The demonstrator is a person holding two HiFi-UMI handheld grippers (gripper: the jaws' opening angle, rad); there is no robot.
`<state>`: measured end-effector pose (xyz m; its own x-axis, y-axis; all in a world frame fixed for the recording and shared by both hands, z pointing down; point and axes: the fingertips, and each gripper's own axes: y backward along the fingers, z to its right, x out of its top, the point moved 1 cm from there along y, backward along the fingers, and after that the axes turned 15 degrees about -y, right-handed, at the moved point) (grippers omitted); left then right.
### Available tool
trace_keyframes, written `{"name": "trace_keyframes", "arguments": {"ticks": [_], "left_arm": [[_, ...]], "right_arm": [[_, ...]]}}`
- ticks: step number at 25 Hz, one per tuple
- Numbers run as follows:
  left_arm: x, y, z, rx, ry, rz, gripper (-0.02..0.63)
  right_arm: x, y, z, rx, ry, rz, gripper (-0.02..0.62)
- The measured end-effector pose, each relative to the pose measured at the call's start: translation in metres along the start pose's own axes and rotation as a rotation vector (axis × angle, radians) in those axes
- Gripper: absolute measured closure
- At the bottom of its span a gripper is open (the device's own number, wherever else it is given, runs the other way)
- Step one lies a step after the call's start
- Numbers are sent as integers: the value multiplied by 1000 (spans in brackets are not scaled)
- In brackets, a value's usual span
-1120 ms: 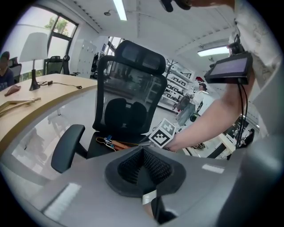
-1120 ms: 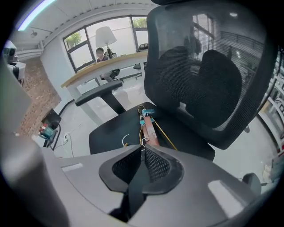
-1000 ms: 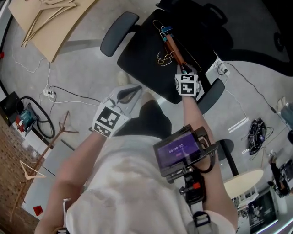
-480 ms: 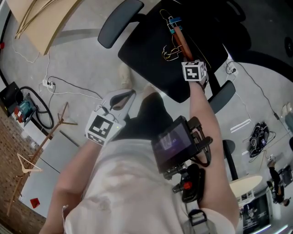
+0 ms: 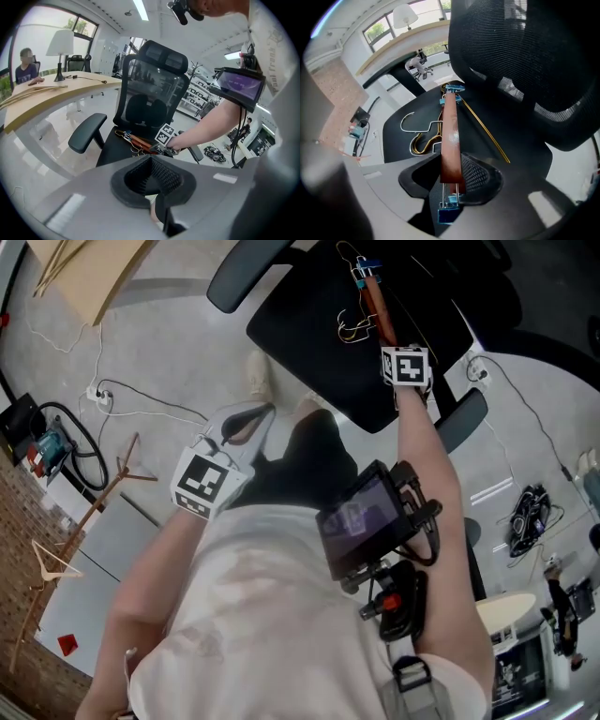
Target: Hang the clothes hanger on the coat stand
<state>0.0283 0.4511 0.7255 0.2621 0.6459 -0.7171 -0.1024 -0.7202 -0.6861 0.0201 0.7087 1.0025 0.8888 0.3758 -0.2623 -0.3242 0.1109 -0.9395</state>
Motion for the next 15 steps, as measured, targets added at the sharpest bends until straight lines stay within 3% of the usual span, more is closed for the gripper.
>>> {"name": "trace_keyframes", "arguments": {"ticks": [15], "left_arm": [[37, 45, 4, 4, -59, 58, 604]], "right_arm": [[-2, 100, -49, 444, -378, 110, 448]]}}
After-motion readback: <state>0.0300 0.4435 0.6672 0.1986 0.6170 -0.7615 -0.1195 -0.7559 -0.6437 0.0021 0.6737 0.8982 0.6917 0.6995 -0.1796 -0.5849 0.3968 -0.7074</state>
